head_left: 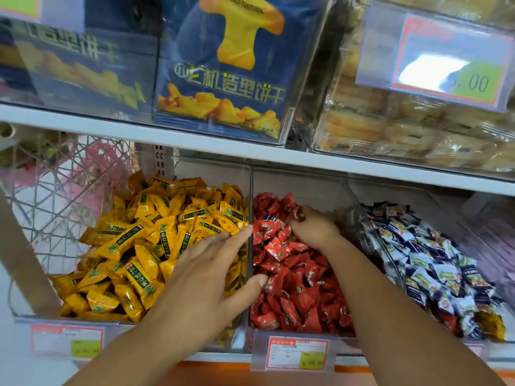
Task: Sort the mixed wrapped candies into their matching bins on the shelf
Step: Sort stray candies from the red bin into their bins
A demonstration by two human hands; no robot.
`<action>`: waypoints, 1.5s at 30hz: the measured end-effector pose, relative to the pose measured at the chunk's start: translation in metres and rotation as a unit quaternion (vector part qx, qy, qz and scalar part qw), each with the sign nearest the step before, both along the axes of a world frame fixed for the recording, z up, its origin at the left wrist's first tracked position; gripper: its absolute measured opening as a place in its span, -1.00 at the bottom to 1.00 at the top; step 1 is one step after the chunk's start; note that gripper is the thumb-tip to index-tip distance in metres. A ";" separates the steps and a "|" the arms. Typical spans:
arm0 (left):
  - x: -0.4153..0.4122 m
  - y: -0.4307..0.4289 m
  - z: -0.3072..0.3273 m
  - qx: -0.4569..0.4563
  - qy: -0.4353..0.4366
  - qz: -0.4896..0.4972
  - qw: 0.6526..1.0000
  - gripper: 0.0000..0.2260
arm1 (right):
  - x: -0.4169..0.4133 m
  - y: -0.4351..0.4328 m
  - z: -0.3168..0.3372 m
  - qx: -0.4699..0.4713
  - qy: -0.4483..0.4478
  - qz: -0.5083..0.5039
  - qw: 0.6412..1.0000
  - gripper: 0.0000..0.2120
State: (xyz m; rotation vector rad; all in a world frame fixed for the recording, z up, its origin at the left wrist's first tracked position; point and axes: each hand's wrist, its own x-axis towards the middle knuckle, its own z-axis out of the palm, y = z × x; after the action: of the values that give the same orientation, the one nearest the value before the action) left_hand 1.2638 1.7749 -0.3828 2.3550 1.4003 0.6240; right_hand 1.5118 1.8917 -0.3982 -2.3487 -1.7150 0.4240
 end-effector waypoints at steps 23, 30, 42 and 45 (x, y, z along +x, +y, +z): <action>0.000 -0.003 0.002 0.006 0.001 0.001 1.000 -0.33 | -0.017 -0.031 0.017 0.018 0.160 0.117 0.980 -0.42; 0.000 0.000 0.001 0.001 -0.001 0.002 1.000 -0.39 | -0.018 -0.043 0.034 0.133 0.195 0.089 0.968 -0.56; 0.000 -0.002 0.000 -0.001 -0.010 0.005 1.000 -0.35 | -0.019 -0.069 0.036 0.161 0.191 0.110 0.962 -0.71; -0.003 -0.002 -0.001 0.004 -0.014 0.004 1.000 -0.24 | -0.021 -0.069 0.040 0.164 0.203 0.106 0.960 -0.72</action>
State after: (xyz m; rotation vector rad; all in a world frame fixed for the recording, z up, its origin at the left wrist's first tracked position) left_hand 1.2603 1.7727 -0.3838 2.3393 1.3984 0.6634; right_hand 1.4905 1.8226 -0.3580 -1.7151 -1.6848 0.5601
